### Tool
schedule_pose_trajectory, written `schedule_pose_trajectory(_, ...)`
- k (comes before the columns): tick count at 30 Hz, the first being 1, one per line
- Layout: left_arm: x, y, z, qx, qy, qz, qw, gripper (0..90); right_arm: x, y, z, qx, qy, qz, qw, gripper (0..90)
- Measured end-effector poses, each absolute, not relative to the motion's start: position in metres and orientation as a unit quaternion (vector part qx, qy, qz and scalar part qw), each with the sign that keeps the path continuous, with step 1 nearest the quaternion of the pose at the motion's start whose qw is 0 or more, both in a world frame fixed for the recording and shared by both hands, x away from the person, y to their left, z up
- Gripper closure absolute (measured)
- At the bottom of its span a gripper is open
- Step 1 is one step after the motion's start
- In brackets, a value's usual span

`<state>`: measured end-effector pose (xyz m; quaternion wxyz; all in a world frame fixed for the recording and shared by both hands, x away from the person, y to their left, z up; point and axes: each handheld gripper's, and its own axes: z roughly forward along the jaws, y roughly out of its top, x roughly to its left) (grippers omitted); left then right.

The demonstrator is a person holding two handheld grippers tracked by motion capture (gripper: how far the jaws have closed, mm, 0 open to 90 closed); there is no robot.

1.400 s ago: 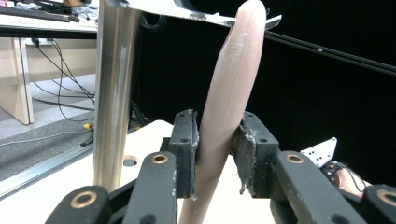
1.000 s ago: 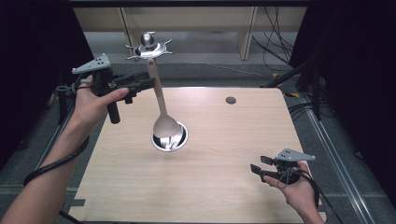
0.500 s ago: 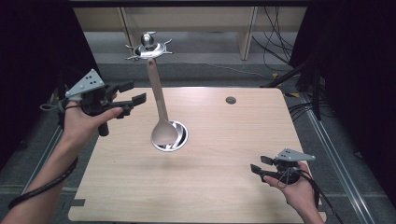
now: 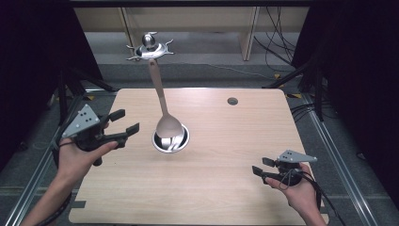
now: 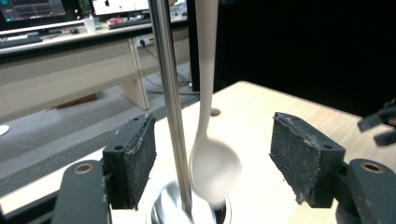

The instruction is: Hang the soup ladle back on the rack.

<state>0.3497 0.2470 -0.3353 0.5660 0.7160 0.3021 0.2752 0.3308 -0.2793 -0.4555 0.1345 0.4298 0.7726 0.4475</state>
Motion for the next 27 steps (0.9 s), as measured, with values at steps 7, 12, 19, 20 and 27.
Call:
schedule_pose_trajectory(7, 0.339, 0.251, -0.372, 0.723, 0.315, 0.273, 0.550, 31.1, 0.330, -0.278, -0.455, 0.433, 0.775, 0.444, 0.123, 42.1)
schedule_pose_trajectory(12, 0.336, 0.258, -0.402, 0.729, 0.336, 0.263, 0.535, 31.3, 0.332, -0.281, -0.456, 0.418, 0.782, 0.440, 0.142, 42.1)
schedule_pose_trajectory(19, 0.335, 0.265, -0.443, 0.739, 0.355, 0.265, 0.509, 31.1, 0.333, -0.282, -0.457, 0.413, 0.785, 0.438, 0.147, 42.1)
schedule_pose_trajectory(20, 0.337, 0.266, -0.448, 0.741, 0.350, 0.259, 0.511, 30.9, 0.333, -0.282, -0.457, 0.414, 0.784, 0.438, 0.147, 42.1)
schedule_pose_trajectory(27, 0.337, 0.267, -0.466, 0.756, 0.349, 0.245, 0.497, 30.9, 0.334, -0.282, -0.460, 0.413, 0.783, 0.444, 0.139, 42.1)
